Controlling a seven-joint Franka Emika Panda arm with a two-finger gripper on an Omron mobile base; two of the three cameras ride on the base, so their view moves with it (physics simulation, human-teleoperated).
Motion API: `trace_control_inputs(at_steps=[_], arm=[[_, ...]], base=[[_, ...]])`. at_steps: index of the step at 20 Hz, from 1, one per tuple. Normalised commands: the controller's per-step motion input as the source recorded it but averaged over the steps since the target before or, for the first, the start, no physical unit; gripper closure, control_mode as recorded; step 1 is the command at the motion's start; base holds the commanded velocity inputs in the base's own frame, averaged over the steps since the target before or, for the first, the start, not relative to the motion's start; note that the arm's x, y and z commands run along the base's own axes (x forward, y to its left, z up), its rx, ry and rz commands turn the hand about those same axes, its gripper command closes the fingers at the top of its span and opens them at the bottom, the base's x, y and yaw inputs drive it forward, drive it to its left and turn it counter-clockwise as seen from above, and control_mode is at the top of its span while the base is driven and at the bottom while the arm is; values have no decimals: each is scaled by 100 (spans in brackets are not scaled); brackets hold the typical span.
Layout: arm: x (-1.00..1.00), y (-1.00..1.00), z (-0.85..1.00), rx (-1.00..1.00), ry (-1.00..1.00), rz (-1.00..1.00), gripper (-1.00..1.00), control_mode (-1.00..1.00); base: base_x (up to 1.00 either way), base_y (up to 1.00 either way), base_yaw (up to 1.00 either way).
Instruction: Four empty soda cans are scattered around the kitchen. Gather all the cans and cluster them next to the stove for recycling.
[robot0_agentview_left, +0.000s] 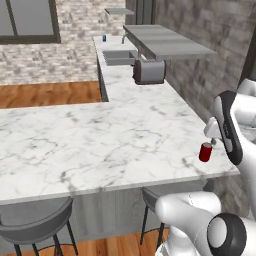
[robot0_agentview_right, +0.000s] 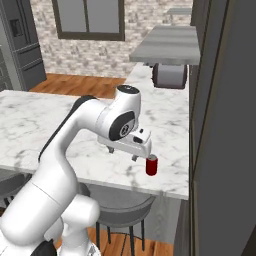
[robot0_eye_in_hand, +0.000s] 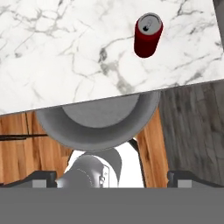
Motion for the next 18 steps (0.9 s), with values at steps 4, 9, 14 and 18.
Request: trace_control_inputs(at_steps=[4,9,14,18], arm=[[20,-16,-9,0,1,0,-100,-100],[27,-12,-21,0,4,0,-100,-100],[22,-9,-20,0,0,0,-100,-100],[15,-12,-18,0,0,0,-100,-100]], base=[[0,0,0],[0,0,0],[0,0,0],[0,0,0]])
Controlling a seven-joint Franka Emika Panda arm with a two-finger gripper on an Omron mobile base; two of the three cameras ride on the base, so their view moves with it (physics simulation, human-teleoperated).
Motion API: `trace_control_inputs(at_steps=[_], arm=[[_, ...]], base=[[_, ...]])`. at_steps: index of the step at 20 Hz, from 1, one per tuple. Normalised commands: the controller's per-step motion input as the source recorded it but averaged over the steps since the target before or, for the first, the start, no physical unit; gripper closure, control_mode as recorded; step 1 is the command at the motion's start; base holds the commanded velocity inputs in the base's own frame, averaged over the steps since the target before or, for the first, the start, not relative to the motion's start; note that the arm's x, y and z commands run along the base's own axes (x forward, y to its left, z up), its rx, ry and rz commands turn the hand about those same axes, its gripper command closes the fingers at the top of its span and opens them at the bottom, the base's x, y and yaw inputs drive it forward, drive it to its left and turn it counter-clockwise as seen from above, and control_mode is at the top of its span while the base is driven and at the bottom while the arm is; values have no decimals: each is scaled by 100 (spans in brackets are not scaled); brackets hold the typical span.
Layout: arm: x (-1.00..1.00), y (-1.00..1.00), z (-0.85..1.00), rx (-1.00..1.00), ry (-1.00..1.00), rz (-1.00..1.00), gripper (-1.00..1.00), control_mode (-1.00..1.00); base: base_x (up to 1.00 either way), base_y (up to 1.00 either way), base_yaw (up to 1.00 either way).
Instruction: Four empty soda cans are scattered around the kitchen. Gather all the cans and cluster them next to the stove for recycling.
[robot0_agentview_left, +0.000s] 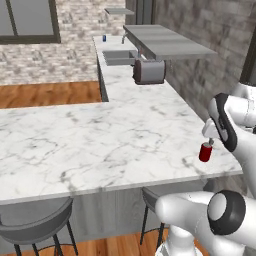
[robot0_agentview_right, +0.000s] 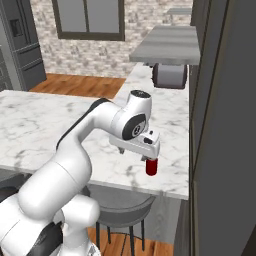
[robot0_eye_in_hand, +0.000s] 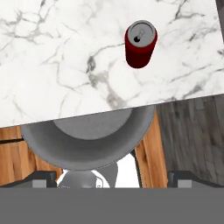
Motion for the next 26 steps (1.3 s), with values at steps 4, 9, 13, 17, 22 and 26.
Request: trace_control_inputs(at_steps=[4,9,13,17,22,26], arm=[[20,-13,-26,0,1,0,-100,-100],[21,-9,-21,0,1,0,-100,-100],[18,-4,-6,0,0,0,-100,-100],[20,-1,-8,0,0,0,-100,-100],[19,-5,-16,0,0,0,-100,-100],[9,-10,-19,0,0,0,-100,-100]], base=[[0,0,0],[0,0,0],[0,0,0],[0,0,0],[0,0,0],[0,0,0]])
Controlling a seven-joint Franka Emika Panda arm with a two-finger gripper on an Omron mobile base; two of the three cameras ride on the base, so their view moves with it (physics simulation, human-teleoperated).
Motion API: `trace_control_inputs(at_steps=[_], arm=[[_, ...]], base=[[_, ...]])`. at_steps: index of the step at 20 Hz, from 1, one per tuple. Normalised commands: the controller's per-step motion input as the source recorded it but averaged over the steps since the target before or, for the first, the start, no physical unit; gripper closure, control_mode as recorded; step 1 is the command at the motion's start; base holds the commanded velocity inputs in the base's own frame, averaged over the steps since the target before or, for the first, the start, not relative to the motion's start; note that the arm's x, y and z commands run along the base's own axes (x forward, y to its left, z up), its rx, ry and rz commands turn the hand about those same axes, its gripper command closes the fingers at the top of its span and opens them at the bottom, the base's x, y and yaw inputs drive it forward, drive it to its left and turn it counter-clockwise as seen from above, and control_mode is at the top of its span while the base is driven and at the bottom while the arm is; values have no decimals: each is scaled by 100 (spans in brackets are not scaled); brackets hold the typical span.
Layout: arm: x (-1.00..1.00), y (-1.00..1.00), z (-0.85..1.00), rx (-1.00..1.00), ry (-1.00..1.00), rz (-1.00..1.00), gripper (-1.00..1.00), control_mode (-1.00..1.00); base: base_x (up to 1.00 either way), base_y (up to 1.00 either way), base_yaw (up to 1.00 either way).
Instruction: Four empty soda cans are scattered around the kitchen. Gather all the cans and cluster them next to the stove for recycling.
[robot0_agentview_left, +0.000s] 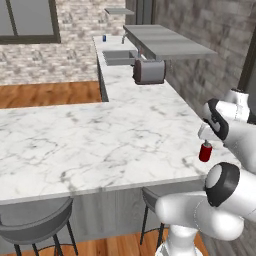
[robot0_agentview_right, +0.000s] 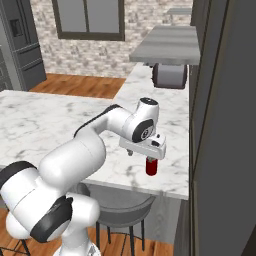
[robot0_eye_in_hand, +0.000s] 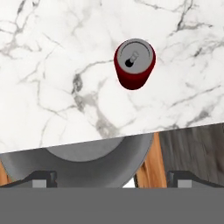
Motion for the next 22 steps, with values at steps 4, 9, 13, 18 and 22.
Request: trace_control_inputs(at_steps=[4,9,13,18,22], arm=[[9,-7,-14,0,0,0,-100,-100],[1,-1,-11,0,0,0,-100,-100],[0,-1,-11,0,0,0,-100,-100],[6,0,-13,0,0,0,-100,-100],[9,0,-10,0,0,0,-100,-100]], base=[[0,0,0],[0,0,0],[0,0,0],[0,0,0],[0,0,0]])
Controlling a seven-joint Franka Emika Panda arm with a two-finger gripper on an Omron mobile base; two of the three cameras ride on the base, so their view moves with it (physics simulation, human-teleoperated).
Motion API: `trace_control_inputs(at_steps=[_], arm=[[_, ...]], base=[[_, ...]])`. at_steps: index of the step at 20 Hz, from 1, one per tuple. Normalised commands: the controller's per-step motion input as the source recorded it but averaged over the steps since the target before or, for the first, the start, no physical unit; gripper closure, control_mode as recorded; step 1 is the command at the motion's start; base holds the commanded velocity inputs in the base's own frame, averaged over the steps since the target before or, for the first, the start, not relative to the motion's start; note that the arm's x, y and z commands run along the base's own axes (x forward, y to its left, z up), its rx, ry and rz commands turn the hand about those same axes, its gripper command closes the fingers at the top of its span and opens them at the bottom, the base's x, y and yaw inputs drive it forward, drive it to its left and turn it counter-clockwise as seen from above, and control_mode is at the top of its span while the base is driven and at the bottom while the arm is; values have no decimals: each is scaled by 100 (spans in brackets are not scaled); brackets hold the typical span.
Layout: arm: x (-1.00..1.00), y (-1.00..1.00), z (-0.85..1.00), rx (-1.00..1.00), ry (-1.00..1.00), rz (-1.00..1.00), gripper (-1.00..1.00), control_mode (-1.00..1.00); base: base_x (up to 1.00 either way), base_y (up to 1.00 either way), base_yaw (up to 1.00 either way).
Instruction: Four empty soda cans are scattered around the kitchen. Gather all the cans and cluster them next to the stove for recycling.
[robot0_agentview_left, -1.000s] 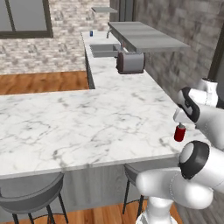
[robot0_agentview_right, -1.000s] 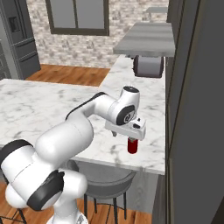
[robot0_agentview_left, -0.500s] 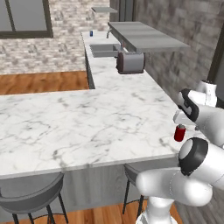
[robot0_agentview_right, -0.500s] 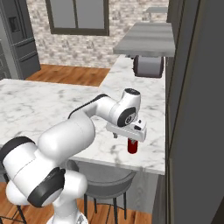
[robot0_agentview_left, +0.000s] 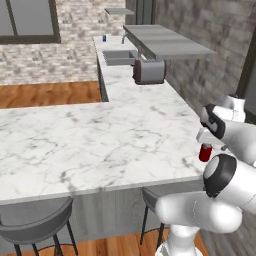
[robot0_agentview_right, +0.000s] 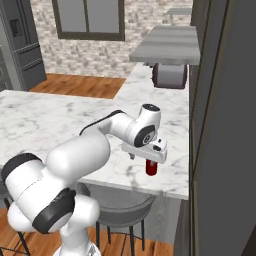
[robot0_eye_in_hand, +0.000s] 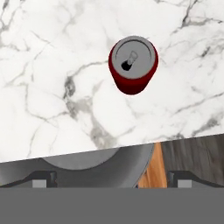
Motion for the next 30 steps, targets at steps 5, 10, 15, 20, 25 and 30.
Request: trace_control_inputs(at_steps=[5,10,15,20,25,30], arm=[[14,0,-10,0,0,0,-100,-100],[16,-2,-3,0,0,0,-100,-100],[11,-10,0,0,0,0,-100,-100],[15,-11,-7,0,0,0,-100,-100],[17,-6,-9,0,0,0,-100,-100],[16,-2,-8,0,0,0,-100,-100]], base=[[0,0,0],[0,0,0],[0,0,0],[0,0,0],[0,0,0],[0,0,0]])
